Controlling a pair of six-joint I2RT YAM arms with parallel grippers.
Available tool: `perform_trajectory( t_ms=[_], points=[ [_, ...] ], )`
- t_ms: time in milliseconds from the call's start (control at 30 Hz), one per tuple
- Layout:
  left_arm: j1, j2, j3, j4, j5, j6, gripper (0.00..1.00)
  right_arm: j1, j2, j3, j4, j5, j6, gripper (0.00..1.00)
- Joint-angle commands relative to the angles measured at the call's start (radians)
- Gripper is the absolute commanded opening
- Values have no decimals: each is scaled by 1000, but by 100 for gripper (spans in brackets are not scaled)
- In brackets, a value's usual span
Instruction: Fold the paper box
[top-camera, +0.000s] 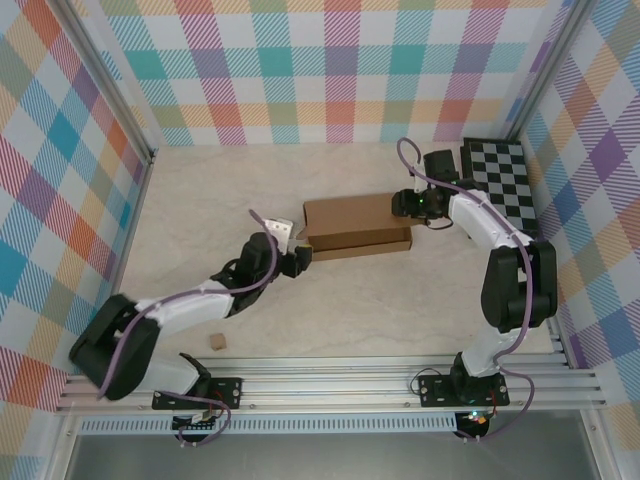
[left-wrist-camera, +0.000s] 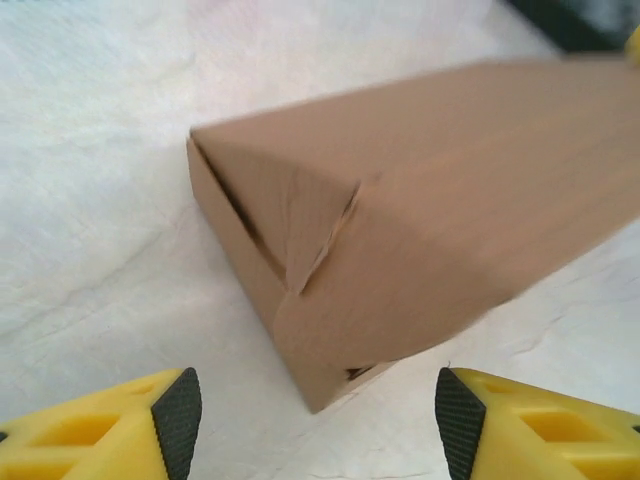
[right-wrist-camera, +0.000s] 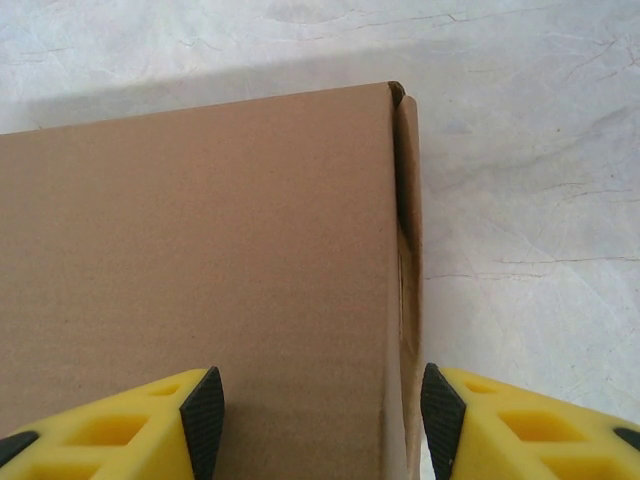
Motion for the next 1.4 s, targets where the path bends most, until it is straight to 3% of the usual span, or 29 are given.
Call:
perform_trajectory(
  t_ms=[0, 133, 200, 267, 433, 700, 900, 1067, 1367],
  points=[
    [-12, -167, 37, -227, -2, -137, 65, -4, -26, -22, 19, 11, 18, 57],
    [-12, -269, 131, -455, -34, -222, 64, -3, -27, -25, 22, 19, 18, 57],
    [0, -239, 215, -575, -90, -330, 72, -4, -29, -27, 22, 22, 16, 57],
    [29, -142, 333, -690, -50, -362, 74, -4, -34, -28, 18, 25, 12, 57],
    [71, 152, 583, -782, 58, -389, 75, -4, -47, -38, 13, 21, 12, 57],
    [93, 403, 745, -846, 143, -382, 62, -1, -74, -75, -19, 0, 25, 57],
    [91, 409, 675, -813, 195, -442, 59, 6, -84, -145, -18, -27, 38, 57],
    [85, 421, 637, -756, 280, -514, 43, 20, -76, -188, 7, -35, 50, 57],
    [68, 445, 685, -700, 373, -595, 40, 40, -61, -141, -3, -61, 69, 58]
  ],
)
